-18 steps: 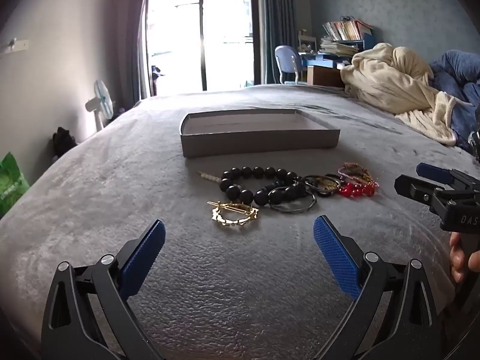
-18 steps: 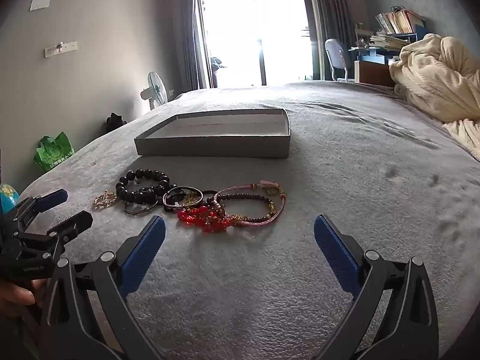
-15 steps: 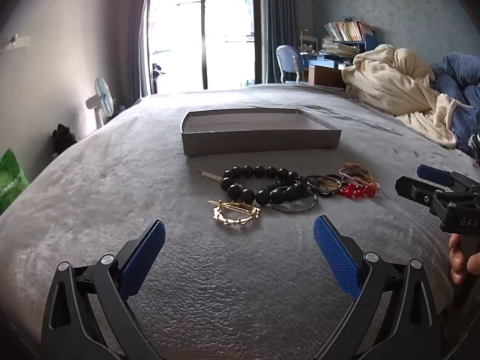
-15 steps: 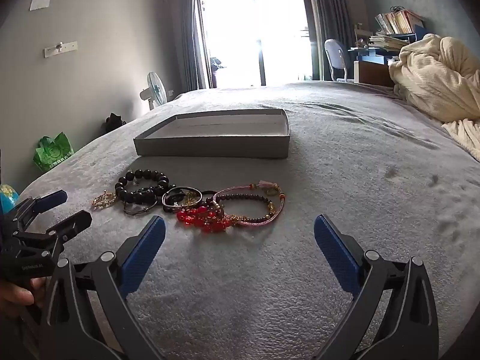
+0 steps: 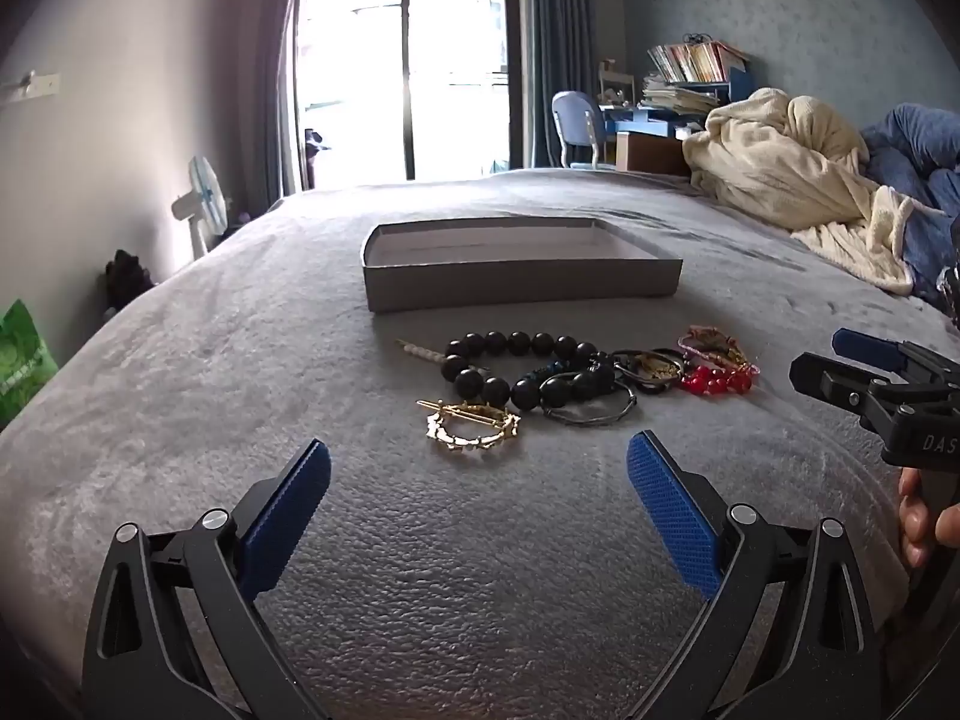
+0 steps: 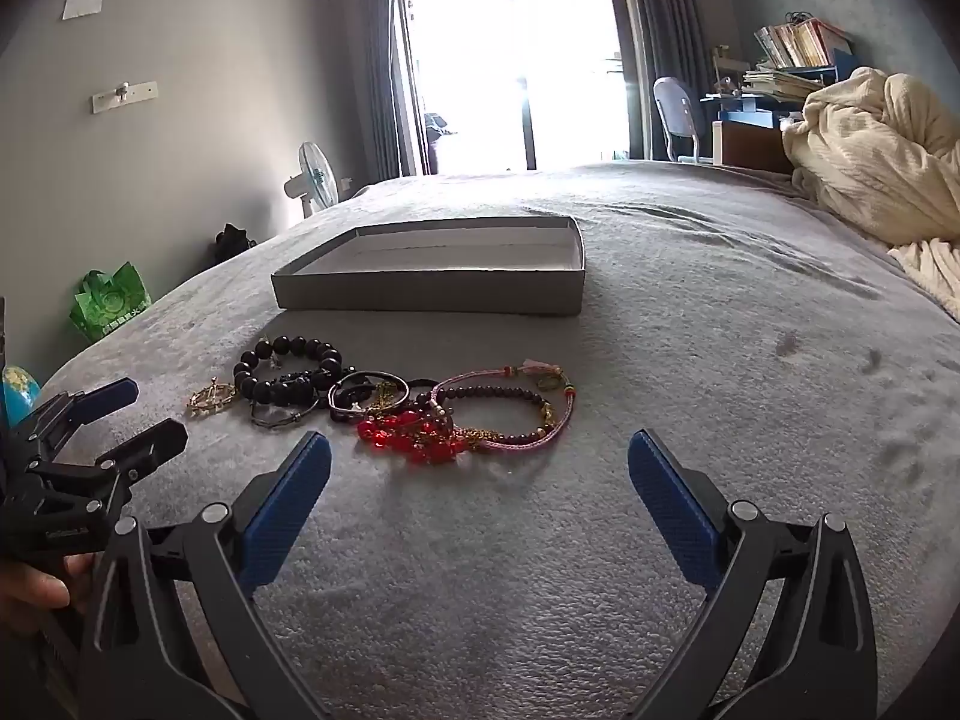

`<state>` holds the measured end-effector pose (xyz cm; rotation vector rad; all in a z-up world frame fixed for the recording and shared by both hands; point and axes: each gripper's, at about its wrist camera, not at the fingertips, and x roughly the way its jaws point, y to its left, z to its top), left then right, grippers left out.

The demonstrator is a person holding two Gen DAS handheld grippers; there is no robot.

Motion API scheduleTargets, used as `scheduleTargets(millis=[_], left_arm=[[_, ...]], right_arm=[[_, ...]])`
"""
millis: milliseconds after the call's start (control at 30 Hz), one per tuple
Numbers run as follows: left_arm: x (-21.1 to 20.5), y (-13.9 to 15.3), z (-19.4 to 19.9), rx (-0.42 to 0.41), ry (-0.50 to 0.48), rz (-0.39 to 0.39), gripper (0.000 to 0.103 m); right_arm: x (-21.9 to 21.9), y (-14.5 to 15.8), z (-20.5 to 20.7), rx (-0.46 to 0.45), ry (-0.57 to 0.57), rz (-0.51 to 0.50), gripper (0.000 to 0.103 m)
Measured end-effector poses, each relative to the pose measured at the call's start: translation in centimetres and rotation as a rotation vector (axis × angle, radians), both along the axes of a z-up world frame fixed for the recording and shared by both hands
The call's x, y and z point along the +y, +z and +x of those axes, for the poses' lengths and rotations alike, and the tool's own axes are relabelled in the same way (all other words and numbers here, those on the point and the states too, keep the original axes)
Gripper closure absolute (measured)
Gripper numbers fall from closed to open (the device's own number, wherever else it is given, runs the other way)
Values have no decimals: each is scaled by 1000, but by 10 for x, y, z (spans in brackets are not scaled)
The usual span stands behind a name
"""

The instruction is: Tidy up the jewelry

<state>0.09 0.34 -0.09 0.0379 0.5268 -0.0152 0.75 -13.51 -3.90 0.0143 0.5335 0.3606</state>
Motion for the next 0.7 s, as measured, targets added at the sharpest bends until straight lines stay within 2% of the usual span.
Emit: scheduleTargets(millis=[700], left_arm=[[1,-1,1,2,-1,3,5]], right_arm=[[1,-2,1,12,7,4,5]])
